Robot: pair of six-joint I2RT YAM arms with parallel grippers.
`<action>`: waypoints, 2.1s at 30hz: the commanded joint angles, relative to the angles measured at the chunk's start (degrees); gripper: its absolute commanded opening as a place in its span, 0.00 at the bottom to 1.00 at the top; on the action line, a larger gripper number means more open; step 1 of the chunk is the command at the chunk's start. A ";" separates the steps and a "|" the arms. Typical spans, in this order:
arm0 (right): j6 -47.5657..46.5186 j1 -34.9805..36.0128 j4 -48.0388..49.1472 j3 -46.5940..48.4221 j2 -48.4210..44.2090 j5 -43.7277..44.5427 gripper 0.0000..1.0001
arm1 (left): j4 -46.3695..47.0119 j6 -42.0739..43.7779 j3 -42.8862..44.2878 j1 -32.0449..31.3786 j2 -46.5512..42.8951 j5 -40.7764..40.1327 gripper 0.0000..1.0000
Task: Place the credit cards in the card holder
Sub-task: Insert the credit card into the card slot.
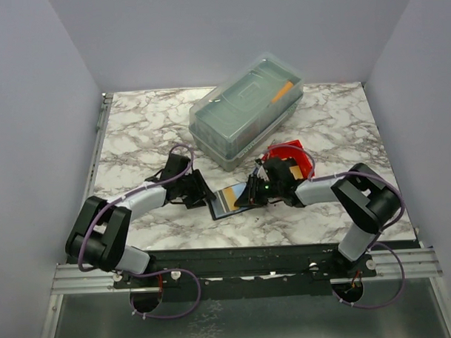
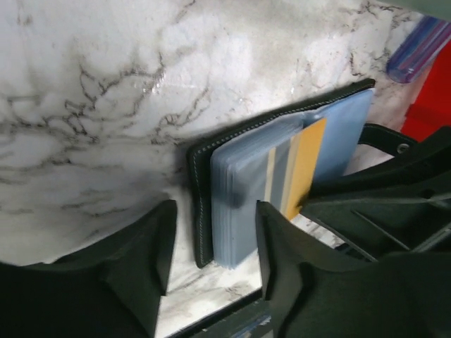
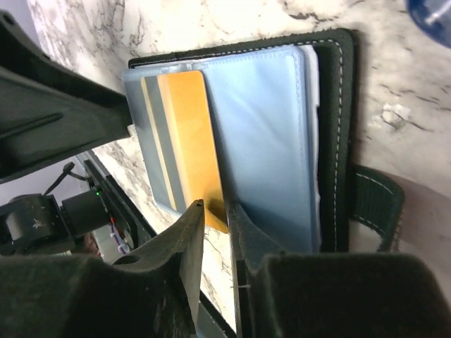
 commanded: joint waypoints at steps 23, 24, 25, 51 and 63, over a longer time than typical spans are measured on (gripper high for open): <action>-9.36 0.35 -11.49 10.74 4.11 2.36 0.42 | -7.39 3.21 -2.52 -0.01 0.00 -5.50 0.36; -8.93 0.49 -10.32 10.55 4.11 1.25 0.41 | -7.26 3.06 -2.61 0.01 0.15 -5.31 0.35; -8.36 0.81 -9.55 10.49 4.04 0.45 0.40 | -6.94 3.01 -2.64 0.02 0.33 -5.01 0.35; -5.87 3.85 -17.21 10.10 -1.23 7.79 0.49 | -7.35 3.50 -2.49 0.01 -2.59 -2.59 0.43; -4.75 6.89 -14.03 15.10 2.73 4.77 0.49 | -5.47 3.18 -2.20 -0.17 -1.54 0.09 0.41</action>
